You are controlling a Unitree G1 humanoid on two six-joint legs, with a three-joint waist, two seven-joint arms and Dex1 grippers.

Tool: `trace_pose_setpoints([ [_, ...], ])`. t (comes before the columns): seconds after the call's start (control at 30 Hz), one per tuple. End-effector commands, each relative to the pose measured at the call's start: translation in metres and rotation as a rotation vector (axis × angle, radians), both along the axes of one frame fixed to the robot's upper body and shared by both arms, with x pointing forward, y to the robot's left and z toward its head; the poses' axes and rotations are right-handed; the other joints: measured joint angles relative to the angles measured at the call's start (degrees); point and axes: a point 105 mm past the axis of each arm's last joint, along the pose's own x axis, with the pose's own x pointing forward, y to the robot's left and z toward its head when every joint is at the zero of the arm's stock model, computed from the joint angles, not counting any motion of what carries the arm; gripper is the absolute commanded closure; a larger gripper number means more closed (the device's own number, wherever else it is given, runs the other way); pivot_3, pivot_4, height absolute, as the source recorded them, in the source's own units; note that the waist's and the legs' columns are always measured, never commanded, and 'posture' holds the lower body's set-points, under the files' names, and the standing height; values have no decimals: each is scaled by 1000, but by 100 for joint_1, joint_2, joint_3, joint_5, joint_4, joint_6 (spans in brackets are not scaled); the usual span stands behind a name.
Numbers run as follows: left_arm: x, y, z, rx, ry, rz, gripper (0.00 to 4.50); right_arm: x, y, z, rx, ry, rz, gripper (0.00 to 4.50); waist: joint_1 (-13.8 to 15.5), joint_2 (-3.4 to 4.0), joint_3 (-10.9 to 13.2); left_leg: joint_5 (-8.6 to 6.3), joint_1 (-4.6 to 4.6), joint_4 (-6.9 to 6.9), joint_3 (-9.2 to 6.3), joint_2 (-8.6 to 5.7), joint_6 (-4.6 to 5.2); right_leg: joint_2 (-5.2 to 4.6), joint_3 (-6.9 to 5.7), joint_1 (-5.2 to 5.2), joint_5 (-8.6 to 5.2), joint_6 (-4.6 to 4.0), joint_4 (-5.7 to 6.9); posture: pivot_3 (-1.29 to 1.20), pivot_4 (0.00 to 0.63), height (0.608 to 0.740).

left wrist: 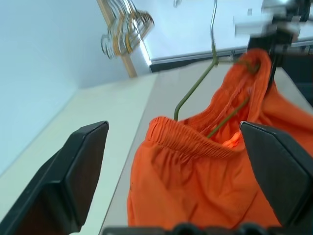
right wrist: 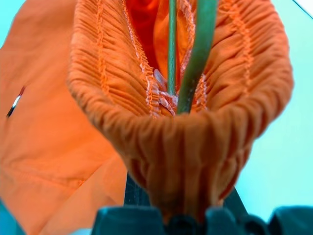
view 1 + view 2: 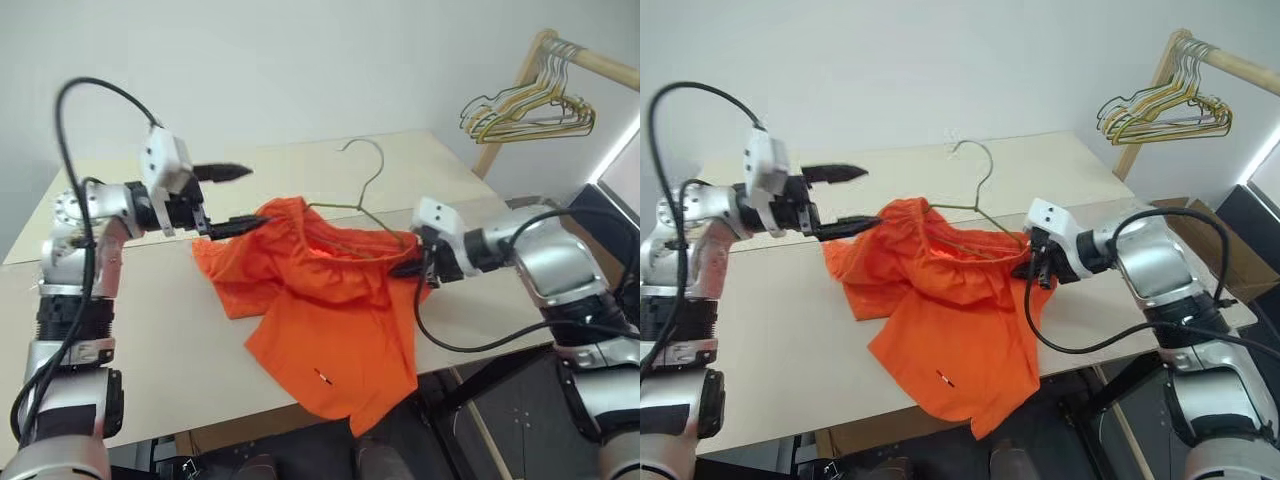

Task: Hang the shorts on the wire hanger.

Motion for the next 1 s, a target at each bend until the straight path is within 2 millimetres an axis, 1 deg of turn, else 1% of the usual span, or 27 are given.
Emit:
trace_pose_setpoints([
  [0.03, -13, -9, 16, -87, -40, 1, 23, 1, -30, 19, 46, -50, -203, 4500, 14, 0, 0, 0, -1, 0, -1, -3, 0, -4, -1, 2, 0, 0, -1, -123, 0, 740],
  [0.13, -27, -24, 16, -134, -25, -61, 23, 1, -64, 21, 82, -43, -463, 4500, 6, -1, 0, 1, -2, 2, 2, -8, -1, -9, 0, 2, 3, 5, -2, -152, 0, 740],
  [0.17, -30, -27, 16, -147, -25, -73, 23, 0, -72, 21, 89, -41, -532, 4500, 1, 0, 0, 1, -1, 2, 2, -8, -1, -10, 0, 2, 3, 4, -2, -160, 0, 740],
  [0.33, -29, -37, 14, -188, -7, -83, 23, -1, -112, 27, 191, 7, -926, 4500, -63, 1, -4, 1, 4, -3, 5, -7, -1, -8, 2, 3, 3, 4, -8, -197, 0, 740],
  [0.43, -25, -39, 13, -189, -4, -82, 23, -2, -135, 29, 220, 7, -1118, 4500, -125, 7, -7, 1, 2, -4, 9, -8, -2, -7, 4, 2, 3, 4, -7, -203, 0, 740],
  [0.5, -26, -40, 14, -193, -4, -92, 23, -4, -161, 36, 234, -29, -1289, 4500, -174, 8, -8, 1, -1, -6, 10, -8, -1, -7, 3, 3, 3, 4, -6, -208, 0, 740],
  [0.57, -26, -41, 14, -194, -3, -97, 23, -6, -174, 39, 236, -44, -1379, 4500, -210, 9, -8, 1, -5, -6, 12, -13, -2, -14, 4, 2, 3, 5, -10, -210, 0, 740],
  [0.67, -26, -41, 13, -196, -3, -95, 23, -12, -198, 50, 240, -71, -1527, 4500, -291, 13, -11, 1, -5, -7, 16, -14, -2, -16, 10, 3, 4, 7, -13, -213, 0, 740],
  [0.73, -26, -41, 13, -203, 0, -98, 23, -16, -215, 61, 281, -71, -1624, 4500, -367, 24, -17, 1, -2, -8, 19, -14, -1, -16, 12, 6, 4, 8, -13, -214, 0, 740],
  [0.87, -28, -43, 12, -211, 3, -106, 23, -19, -236, 73, 341, -78, -1736, 4500, -451, 39, -26, 0, 1, -23, 32, -14, 0, -16, 16, 5, 4, 9, -20, -213, 0, 740],
  [1.0, -30, -44, 10, -214, 8, -110, 23, -21, -252, 78, 401, -72, -1821, 4500, -544, 45, -29, 0, 2, -32, 46, -13, 0, -15, 19, 9, 4, 9, -30, -213, 0, 740],
])
